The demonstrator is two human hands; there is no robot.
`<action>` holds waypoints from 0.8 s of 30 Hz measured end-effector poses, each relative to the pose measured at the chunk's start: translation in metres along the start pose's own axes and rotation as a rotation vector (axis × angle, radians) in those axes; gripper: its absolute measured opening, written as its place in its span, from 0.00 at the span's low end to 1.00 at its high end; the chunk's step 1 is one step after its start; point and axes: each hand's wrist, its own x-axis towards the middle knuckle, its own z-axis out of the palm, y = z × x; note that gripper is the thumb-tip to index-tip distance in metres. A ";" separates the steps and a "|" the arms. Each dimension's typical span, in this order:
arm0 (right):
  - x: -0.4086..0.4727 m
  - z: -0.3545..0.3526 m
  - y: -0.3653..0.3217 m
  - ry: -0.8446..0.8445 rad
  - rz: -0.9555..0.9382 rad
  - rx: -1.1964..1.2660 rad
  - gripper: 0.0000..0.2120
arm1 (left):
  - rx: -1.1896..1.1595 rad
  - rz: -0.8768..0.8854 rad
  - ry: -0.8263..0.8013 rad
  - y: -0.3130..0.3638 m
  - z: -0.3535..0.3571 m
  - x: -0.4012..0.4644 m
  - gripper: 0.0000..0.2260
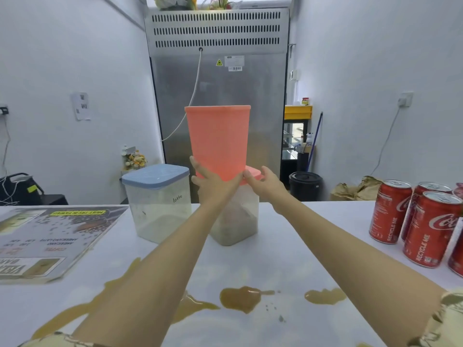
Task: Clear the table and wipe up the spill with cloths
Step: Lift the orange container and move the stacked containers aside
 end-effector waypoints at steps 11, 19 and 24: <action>-0.003 -0.014 0.013 0.072 0.034 0.172 0.26 | 0.085 0.056 -0.069 -0.005 0.012 0.006 0.57; -0.021 -0.080 0.041 0.219 0.044 0.142 0.21 | 0.072 0.102 -0.254 0.026 0.068 -0.015 0.58; -0.031 -0.118 0.060 0.281 0.060 0.148 0.23 | 0.057 0.121 -0.354 0.049 0.103 -0.034 0.60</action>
